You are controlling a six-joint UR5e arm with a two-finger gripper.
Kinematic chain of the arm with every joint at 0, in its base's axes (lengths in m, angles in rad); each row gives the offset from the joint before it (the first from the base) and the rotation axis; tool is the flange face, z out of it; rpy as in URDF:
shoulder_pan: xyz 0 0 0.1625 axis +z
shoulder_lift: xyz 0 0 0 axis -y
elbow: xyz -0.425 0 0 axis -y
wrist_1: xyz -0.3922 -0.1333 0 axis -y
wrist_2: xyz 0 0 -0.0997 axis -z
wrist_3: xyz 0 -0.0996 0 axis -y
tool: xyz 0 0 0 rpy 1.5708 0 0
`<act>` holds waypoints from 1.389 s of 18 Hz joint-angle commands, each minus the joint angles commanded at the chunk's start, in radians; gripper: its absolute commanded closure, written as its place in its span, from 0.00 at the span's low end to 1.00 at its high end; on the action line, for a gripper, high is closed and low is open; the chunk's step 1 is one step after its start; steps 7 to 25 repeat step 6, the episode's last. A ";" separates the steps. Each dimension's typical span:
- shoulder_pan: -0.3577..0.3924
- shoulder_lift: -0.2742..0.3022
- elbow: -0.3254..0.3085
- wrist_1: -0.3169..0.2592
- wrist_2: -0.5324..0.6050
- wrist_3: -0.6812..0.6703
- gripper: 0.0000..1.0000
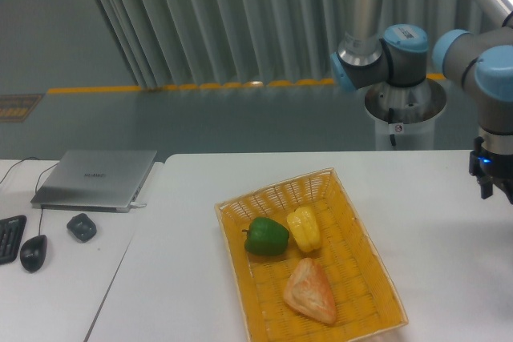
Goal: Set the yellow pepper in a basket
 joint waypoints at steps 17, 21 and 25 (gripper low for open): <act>0.014 0.002 0.000 0.000 -0.005 0.003 0.00; 0.014 0.002 0.000 0.000 -0.005 0.003 0.00; 0.014 0.002 0.000 0.000 -0.005 0.003 0.00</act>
